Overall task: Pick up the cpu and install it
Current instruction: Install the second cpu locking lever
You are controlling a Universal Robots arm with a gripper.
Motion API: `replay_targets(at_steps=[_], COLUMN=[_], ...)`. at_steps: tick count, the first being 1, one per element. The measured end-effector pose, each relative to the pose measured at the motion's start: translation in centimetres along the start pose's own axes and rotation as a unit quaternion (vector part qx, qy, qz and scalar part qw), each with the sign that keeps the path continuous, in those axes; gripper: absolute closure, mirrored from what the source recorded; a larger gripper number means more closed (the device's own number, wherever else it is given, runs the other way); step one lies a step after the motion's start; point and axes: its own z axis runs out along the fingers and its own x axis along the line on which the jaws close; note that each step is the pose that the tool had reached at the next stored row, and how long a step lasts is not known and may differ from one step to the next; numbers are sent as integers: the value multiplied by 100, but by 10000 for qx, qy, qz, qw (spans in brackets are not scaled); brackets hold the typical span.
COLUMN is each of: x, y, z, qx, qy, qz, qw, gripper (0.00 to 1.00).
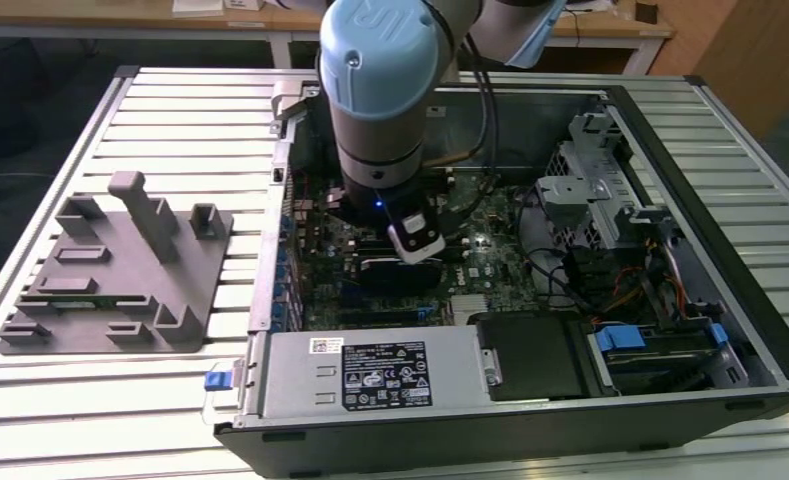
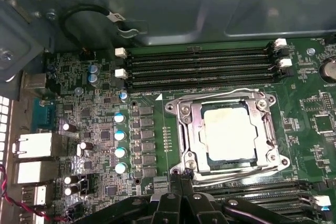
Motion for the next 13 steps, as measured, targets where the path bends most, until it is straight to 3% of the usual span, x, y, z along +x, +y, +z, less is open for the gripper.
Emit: replay_targets(at_steps=[2,13], x=[3,9], y=[-1,40], z=[7,42], qx=[-17,-22], qy=[-1,-13], qz=[8,52], qw=[10000,10000], gripper=[89,89])
